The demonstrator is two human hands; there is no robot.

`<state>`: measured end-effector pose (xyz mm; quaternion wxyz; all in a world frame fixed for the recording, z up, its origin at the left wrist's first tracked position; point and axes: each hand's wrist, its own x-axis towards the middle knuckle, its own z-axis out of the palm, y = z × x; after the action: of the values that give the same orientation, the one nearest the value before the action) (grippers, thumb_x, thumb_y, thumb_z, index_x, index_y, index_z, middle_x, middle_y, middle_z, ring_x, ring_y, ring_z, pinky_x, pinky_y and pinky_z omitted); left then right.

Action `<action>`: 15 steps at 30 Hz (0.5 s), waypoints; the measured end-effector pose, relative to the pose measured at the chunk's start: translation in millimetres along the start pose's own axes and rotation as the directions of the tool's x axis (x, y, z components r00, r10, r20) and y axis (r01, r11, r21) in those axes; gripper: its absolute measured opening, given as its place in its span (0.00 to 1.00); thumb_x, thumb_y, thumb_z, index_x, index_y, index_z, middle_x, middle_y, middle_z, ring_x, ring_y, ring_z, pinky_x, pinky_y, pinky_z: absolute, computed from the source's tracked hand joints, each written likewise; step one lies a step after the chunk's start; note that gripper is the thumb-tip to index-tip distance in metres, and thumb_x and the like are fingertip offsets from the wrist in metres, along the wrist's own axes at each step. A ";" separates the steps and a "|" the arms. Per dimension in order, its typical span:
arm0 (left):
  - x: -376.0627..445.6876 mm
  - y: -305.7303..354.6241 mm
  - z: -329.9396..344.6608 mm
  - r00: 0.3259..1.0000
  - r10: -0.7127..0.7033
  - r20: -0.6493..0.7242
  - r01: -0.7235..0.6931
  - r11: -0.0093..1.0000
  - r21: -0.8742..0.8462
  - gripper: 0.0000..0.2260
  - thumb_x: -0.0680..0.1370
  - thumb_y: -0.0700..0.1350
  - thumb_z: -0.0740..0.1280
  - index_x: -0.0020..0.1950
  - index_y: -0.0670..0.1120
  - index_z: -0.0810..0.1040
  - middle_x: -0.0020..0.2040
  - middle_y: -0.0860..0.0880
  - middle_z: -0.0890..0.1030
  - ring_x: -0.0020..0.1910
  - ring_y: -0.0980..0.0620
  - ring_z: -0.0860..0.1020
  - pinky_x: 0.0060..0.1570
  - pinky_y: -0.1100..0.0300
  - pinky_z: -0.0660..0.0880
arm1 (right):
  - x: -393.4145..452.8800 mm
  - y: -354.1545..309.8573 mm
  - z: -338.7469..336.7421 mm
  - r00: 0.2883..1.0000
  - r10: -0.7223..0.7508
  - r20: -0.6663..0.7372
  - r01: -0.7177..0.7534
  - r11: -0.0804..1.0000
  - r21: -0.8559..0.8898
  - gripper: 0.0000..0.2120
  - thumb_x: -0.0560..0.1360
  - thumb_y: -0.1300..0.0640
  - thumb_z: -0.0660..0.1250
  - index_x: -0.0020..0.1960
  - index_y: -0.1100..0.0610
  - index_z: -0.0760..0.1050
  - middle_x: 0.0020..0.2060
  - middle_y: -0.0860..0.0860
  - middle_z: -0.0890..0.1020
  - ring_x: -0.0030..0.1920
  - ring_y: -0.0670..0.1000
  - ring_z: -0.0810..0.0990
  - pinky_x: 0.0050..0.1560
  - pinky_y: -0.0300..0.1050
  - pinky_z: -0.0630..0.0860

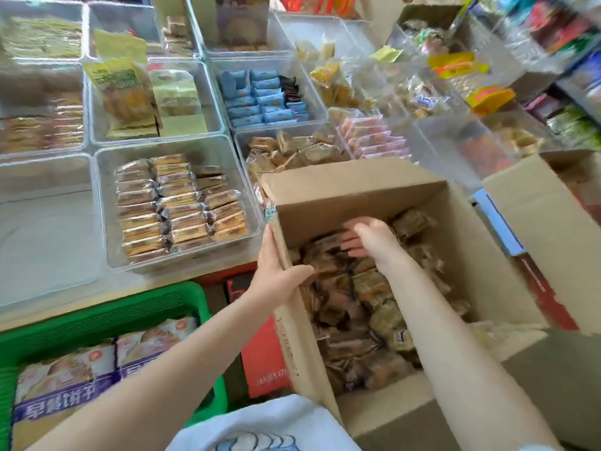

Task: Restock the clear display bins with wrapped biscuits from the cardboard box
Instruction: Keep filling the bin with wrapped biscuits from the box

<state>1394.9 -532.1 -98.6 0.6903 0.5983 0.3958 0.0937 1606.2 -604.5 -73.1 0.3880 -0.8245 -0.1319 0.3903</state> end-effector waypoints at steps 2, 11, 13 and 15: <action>-2.5 0.7 -1.8 1.000 0.016 0.011 -0.015 1.000 -0.017 0.49 0.64 0.58 0.75 0.76 0.72 0.47 0.78 0.55 0.61 0.76 0.48 0.65 0.73 0.41 0.67 | 17.8 13.4 11.7 0.996 0.086 0.037 -0.081 0.992 -0.101 0.16 0.83 0.57 0.58 0.70 0.55 0.72 0.55 0.56 0.81 0.46 0.54 0.83 0.41 0.47 0.80; -6.7 7.1 1.7 0.998 0.060 -0.010 -0.061 0.998 -0.023 0.48 0.67 0.54 0.74 0.74 0.73 0.45 0.76 0.53 0.64 0.73 0.48 0.68 0.73 0.42 0.67 | 31.7 34.0 42.9 0.987 0.089 0.133 -0.049 0.960 -0.277 0.18 0.83 0.49 0.56 0.69 0.54 0.74 0.67 0.55 0.74 0.63 0.59 0.76 0.63 0.52 0.76; -7.0 8.4 1.2 0.998 0.057 -0.012 -0.057 0.998 -0.004 0.48 0.66 0.55 0.74 0.75 0.72 0.46 0.75 0.52 0.65 0.72 0.47 0.69 0.72 0.42 0.69 | 17.7 18.0 31.9 0.974 0.109 0.200 -0.052 0.961 -0.272 0.15 0.83 0.49 0.59 0.64 0.53 0.77 0.61 0.53 0.78 0.55 0.57 0.81 0.56 0.54 0.82; -8.5 10.4 2.1 0.999 0.051 -0.011 -0.051 0.999 0.015 0.47 0.65 0.57 0.75 0.75 0.71 0.49 0.72 0.54 0.68 0.70 0.48 0.71 0.69 0.43 0.72 | -5.8 1.3 11.6 0.933 0.003 0.359 0.102 0.957 -0.272 0.10 0.83 0.54 0.61 0.58 0.51 0.80 0.54 0.53 0.82 0.48 0.55 0.85 0.55 0.55 0.83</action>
<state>1394.1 -536.1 -85.6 0.6811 0.6126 0.3850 0.1119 1593.6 -602.2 -75.5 0.2442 -0.7840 -0.2757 0.4997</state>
